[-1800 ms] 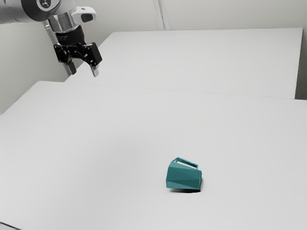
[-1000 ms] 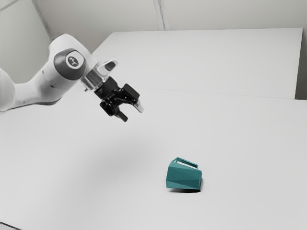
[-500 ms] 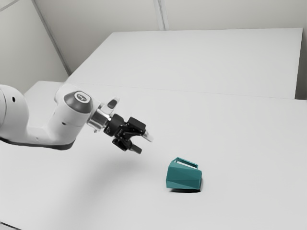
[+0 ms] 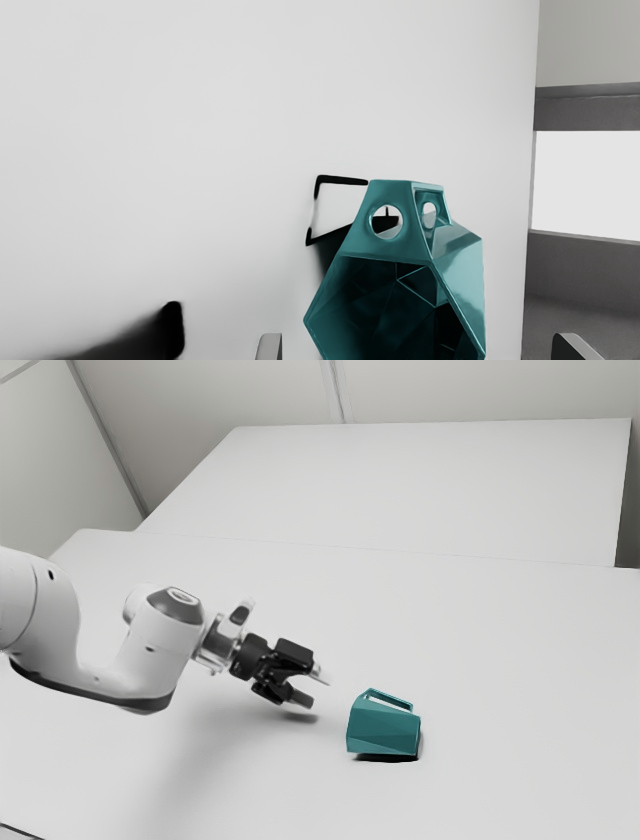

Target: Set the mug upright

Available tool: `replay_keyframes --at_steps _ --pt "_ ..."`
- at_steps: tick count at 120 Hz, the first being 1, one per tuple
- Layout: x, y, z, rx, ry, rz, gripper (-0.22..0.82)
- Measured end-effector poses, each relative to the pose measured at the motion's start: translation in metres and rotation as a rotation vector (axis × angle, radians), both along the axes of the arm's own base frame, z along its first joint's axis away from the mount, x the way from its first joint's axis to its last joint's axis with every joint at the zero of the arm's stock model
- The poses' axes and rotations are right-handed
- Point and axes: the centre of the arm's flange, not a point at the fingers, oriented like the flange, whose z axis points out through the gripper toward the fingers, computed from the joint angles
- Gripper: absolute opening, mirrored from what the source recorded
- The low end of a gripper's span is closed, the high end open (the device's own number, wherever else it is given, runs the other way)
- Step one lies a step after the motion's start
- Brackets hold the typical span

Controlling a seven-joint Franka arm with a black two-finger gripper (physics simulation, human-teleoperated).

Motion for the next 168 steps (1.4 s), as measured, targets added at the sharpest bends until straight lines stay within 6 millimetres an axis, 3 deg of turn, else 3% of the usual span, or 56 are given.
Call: replay_keyframes --at_steps 30,64,97,168 --pt "-0.008 -0.043 -0.002 -0.002 -0.065 -0.113 0.59" --pt "-0.005 -0.047 -0.001 -0.011 -0.117 -0.12 0.59" --pt "-0.01 -0.067 -0.006 -0.034 -0.103 -0.135 0.59" --pt "-0.01 -0.09 -0.011 -0.042 -0.065 -0.152 0.59"
